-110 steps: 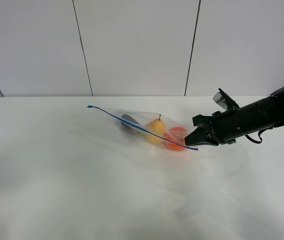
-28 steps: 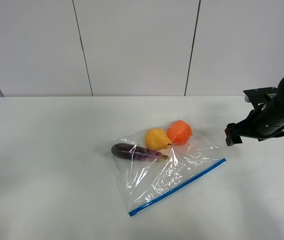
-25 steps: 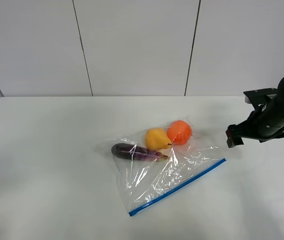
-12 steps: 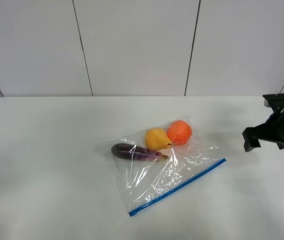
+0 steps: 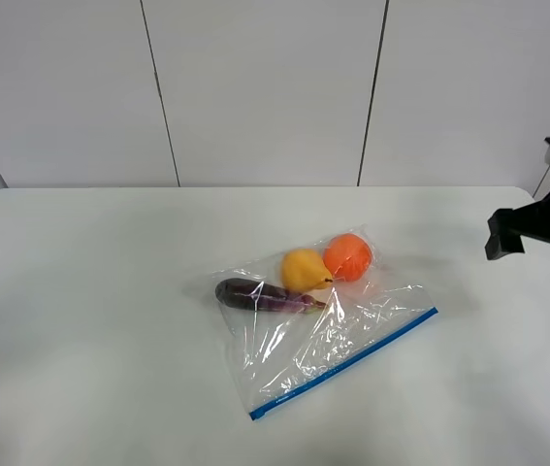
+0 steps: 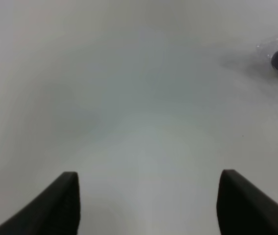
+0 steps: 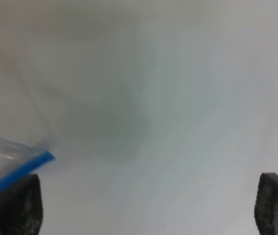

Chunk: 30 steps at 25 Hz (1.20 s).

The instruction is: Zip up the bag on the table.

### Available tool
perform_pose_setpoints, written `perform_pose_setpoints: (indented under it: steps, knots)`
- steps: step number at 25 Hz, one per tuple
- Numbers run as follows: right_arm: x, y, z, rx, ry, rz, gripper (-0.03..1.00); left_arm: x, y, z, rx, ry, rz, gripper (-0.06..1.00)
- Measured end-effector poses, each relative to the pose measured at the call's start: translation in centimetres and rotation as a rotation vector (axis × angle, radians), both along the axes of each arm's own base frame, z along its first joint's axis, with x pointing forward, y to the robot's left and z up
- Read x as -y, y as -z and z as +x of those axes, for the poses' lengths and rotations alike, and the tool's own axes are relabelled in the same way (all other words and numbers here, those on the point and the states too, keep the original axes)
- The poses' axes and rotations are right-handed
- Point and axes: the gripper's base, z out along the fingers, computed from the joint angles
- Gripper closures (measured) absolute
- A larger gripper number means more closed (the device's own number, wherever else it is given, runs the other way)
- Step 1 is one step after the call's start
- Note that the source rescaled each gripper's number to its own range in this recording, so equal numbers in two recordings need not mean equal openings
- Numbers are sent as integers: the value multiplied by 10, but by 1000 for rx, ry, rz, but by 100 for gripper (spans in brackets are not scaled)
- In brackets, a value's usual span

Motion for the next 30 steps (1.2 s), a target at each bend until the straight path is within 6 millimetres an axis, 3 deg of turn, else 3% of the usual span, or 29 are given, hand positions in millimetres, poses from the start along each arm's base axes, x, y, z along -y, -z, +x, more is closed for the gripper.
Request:
perform_pose_setpoints:
  steps: [8,15,21,26,30]
  knots:
    - [-31,-74,-44,239,-110,63,4,0,0,0,0,0,0,0]
    - [-39,-122,-95,413,-142,58,4,0,0,0,0,0,0,0]
    - [-46,-147,-137,525,-172,85,4,0,0,0,0,0,0,0]
    - [-59,-156,-170,556,-285,91,4,0,0,0,0,0,0,0]
    - [-57,-161,-193,582,-297,63,4,0,0,0,0,0,0,0]
